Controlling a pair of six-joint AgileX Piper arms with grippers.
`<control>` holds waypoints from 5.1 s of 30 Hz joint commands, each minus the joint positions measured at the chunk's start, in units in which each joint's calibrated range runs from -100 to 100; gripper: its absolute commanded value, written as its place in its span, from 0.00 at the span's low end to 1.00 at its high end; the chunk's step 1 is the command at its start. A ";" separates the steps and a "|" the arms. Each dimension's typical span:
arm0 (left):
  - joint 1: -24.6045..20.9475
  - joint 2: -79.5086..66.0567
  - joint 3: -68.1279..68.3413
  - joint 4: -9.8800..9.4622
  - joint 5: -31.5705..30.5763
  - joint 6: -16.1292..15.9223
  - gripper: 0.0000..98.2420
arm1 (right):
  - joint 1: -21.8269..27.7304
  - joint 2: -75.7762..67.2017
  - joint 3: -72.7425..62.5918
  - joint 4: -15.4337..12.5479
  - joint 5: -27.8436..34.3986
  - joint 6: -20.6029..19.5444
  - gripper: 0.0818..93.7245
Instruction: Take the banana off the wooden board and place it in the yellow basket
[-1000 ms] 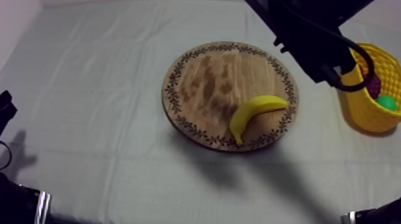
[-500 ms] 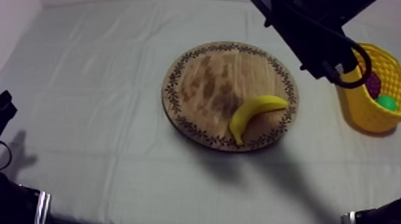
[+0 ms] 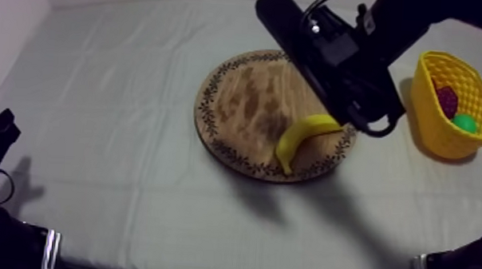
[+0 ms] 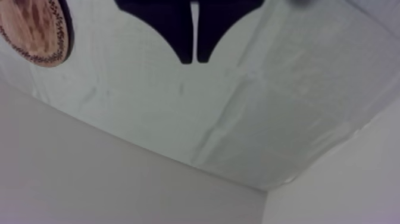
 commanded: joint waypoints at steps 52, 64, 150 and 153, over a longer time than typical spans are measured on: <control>-0.02 0.02 0.03 -0.01 -0.01 0.01 0.00 | -0.10 27.55 0.97 3.14 -24.62 -7.14 0.29; -0.02 0.02 0.03 -0.01 -0.01 0.01 0.00 | 0.57 25.26 1.04 2.89 -24.50 -7.10 0.22; -0.02 0.02 0.03 -0.01 -0.01 0.01 0.00 | 38.47 0.46 -7.34 2.88 8.88 -27.34 0.26; -0.02 0.02 0.03 -0.01 -0.01 0.01 0.00 | 38.58 1.91 -5.69 2.48 7.06 -27.61 0.27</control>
